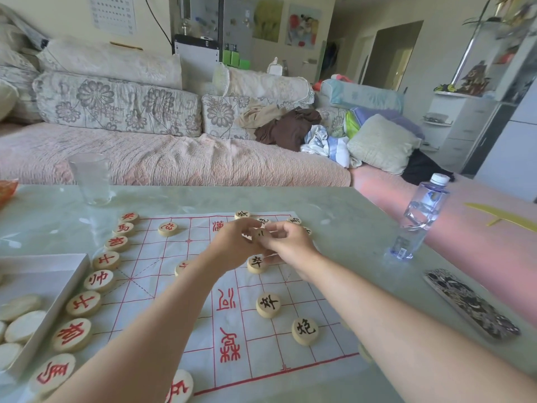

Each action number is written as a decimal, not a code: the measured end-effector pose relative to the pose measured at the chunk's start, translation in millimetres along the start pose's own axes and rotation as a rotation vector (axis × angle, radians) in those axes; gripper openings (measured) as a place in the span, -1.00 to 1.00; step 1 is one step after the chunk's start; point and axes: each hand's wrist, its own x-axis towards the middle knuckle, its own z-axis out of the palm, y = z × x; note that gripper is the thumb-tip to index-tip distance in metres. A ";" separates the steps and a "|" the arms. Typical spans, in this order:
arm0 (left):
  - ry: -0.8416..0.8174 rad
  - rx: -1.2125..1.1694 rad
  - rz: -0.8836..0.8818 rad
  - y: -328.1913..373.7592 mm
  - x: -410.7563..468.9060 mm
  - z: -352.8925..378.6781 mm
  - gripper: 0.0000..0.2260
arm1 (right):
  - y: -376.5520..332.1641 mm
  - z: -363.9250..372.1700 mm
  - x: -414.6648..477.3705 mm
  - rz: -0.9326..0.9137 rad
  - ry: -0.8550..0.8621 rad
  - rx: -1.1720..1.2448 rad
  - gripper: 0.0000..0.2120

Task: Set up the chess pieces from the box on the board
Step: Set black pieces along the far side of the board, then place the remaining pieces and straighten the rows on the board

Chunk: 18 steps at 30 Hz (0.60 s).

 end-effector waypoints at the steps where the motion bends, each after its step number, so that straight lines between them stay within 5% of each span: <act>1: -0.018 -0.014 0.013 3.4 -0.9 2.9 -0.52 | 0.1 -4.8 -0.3 0.004 0.003 0.005 -0.62; 7: -0.063 -0.002 0.032 8.9 -1.9 9.9 -0.55 | -2.2 -34.5 3.6 -0.011 0.145 -0.064 -0.67; 11: -0.063 0.434 0.071 -4.1 -2.4 7.6 -0.73 | 15.0 -71.6 13.8 -0.038 0.347 -0.525 -0.75; 18: -0.216 0.582 0.058 -21.4 1.5 19.0 -0.86 | 40.1 -107.1 21.6 0.030 0.307 -0.951 -0.75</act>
